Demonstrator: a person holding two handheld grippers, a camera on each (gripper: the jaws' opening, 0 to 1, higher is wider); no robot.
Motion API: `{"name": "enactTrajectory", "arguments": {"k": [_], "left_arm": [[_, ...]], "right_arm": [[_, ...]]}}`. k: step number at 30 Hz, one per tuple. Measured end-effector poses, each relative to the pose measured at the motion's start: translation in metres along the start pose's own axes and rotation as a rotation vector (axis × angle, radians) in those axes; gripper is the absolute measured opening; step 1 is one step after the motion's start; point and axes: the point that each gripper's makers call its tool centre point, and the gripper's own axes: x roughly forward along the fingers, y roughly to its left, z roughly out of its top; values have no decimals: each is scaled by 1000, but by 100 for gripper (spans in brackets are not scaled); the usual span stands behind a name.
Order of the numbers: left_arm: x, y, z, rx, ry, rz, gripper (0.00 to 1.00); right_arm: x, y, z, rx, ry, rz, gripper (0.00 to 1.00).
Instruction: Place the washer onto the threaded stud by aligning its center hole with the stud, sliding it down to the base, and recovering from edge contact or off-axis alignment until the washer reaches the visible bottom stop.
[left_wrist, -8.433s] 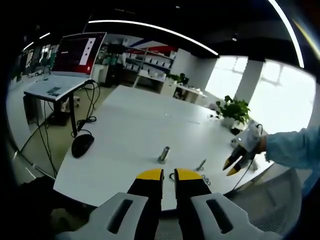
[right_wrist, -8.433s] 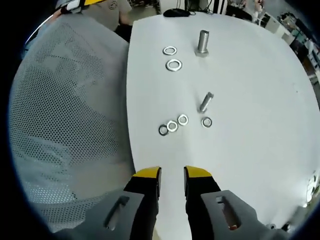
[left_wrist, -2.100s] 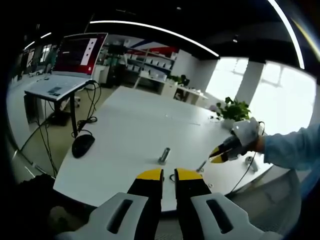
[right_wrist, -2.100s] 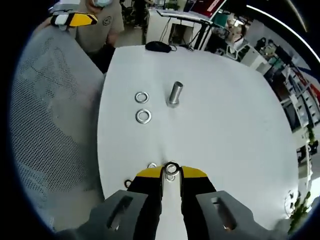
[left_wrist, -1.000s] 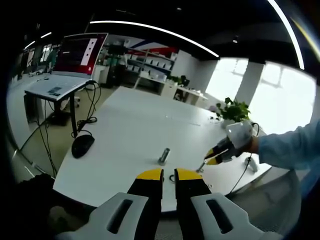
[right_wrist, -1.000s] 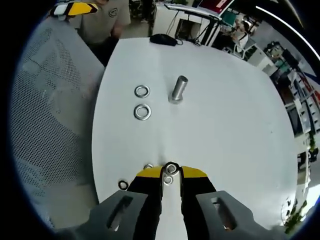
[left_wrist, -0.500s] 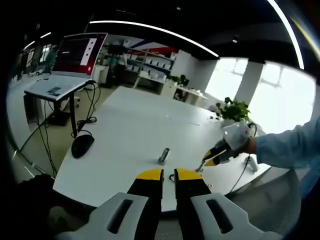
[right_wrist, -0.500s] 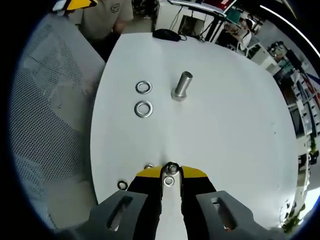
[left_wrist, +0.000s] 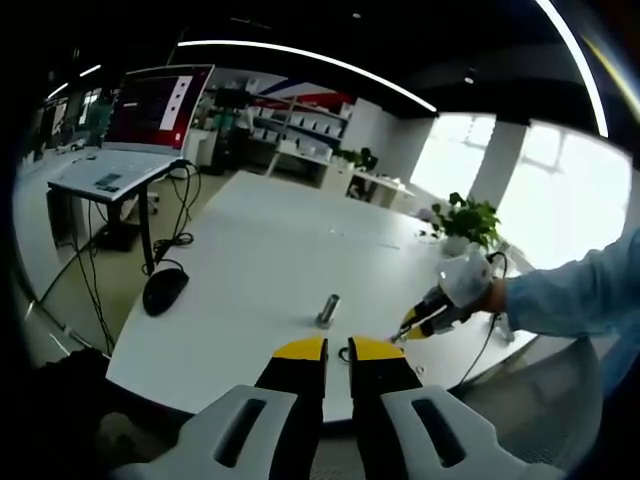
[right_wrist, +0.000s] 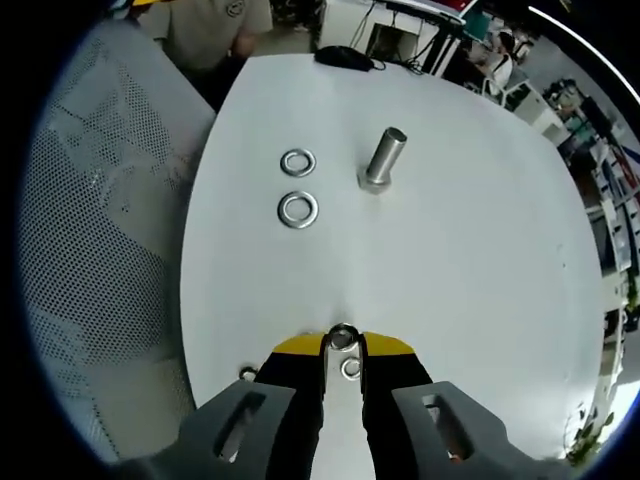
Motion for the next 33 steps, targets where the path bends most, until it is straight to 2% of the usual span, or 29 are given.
{"name": "enactTrajectory", "arguments": {"k": [11,18,33], "left_arm": [[0,0,0,1,0,-1,5],[0,0,0,0,0,-2,5],[0,-1,0,0,-2,-6,5]], "right_arm": [[9,0,2,-6,5,14,13],[10,-1,8,-11,0,12,13],[10,1,8,-3,-1,16,13]]}}
